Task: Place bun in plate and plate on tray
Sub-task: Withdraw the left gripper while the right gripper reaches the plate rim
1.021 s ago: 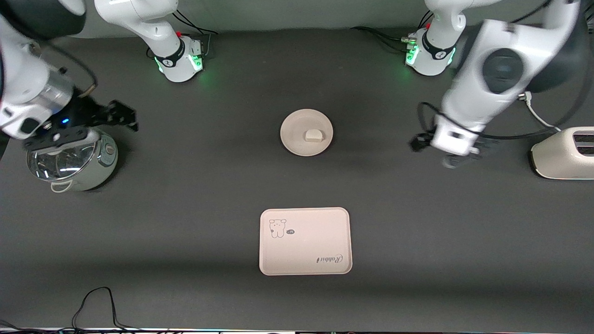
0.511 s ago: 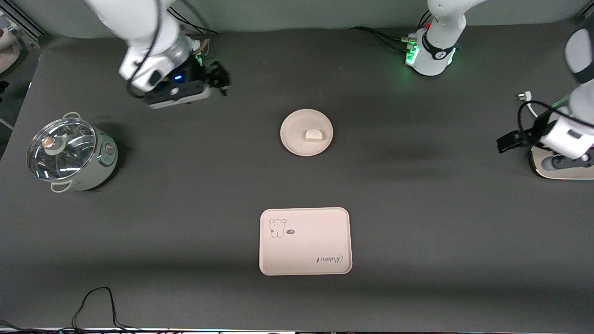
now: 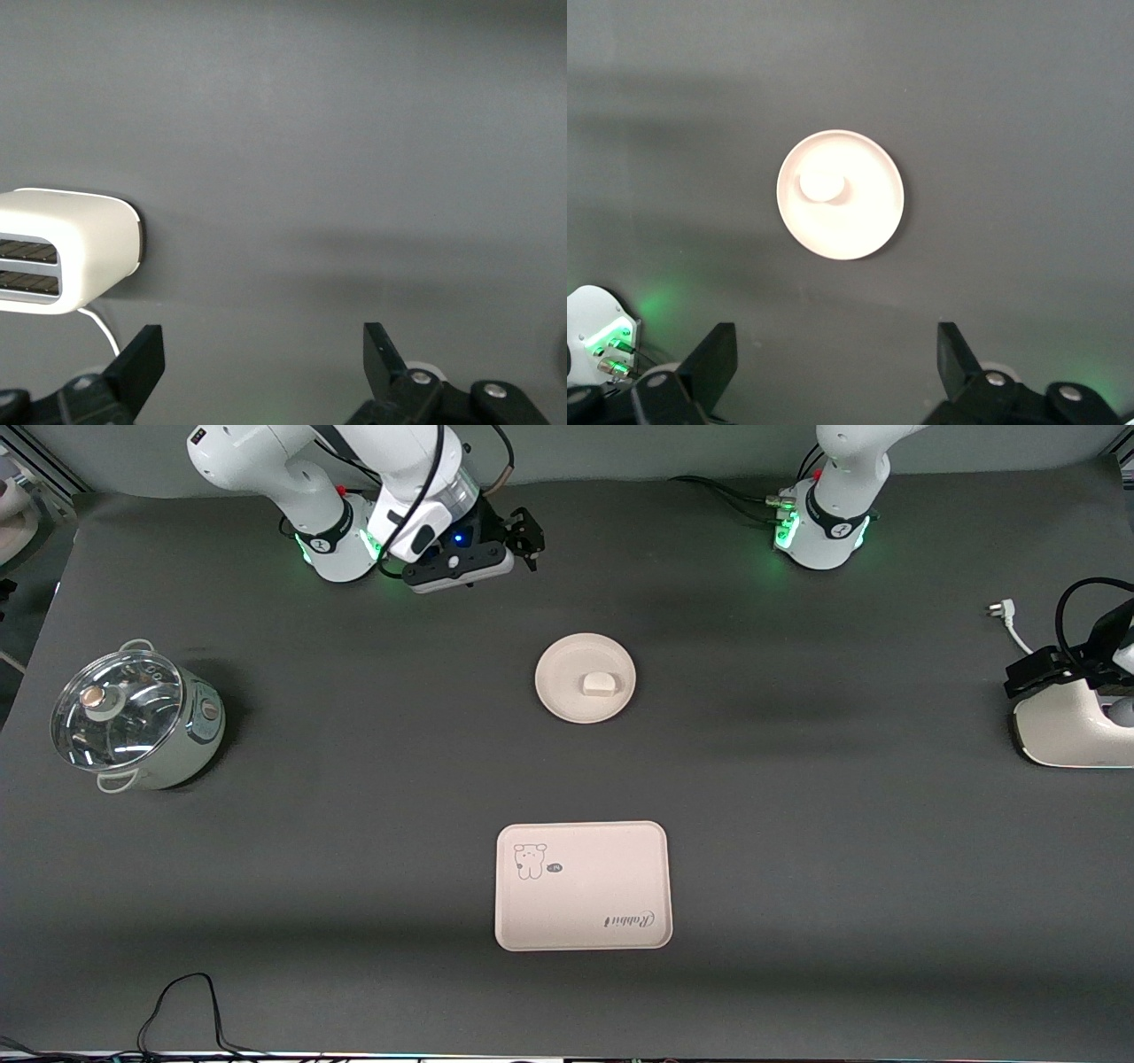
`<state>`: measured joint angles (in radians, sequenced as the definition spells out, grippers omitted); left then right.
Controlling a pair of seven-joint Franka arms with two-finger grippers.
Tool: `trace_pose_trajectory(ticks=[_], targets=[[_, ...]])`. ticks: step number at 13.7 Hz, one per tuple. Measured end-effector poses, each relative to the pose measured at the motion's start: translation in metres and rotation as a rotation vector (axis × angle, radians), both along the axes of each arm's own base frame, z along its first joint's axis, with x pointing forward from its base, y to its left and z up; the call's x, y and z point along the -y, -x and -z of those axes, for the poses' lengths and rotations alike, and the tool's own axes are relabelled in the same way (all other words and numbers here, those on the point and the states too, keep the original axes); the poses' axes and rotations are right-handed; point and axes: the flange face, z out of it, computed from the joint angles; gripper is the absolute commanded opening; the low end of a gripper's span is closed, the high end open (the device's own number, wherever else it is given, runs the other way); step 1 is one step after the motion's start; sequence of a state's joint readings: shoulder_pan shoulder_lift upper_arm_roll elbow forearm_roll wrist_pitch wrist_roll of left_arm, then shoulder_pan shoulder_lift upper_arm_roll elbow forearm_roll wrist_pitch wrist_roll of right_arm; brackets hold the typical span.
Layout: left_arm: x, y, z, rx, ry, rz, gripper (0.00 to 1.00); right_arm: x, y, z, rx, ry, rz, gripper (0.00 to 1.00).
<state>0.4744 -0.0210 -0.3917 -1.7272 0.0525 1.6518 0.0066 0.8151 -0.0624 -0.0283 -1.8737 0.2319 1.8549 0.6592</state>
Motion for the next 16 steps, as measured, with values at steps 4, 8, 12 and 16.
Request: trace_pose_trajectory(ticks=[4, 8, 12, 16], targets=[[0.006, 0.006, -0.011, -0.028, 0.01, 0.025, 1.0, 0.004, 0.005, 0.029, -0.023, 0.024, 0.024, 1.0], [0.039, 0.015, -0.023, -0.034, -0.038, 0.003, 1.0, 0.01, 0.012, 0.091, 0.005, 0.019, 0.058, 1.0], [0.041, 0.016, -0.028, -0.028, -0.05, -0.006, 1.0, 0.01, 0.029, 0.156, 0.048, 0.011, 0.08, 1.0], [0.042, 0.016, -0.028, -0.03, -0.051, -0.005, 1.0, 0.013, 0.037, 0.224, 0.109, 0.001, 0.103, 1.0]])
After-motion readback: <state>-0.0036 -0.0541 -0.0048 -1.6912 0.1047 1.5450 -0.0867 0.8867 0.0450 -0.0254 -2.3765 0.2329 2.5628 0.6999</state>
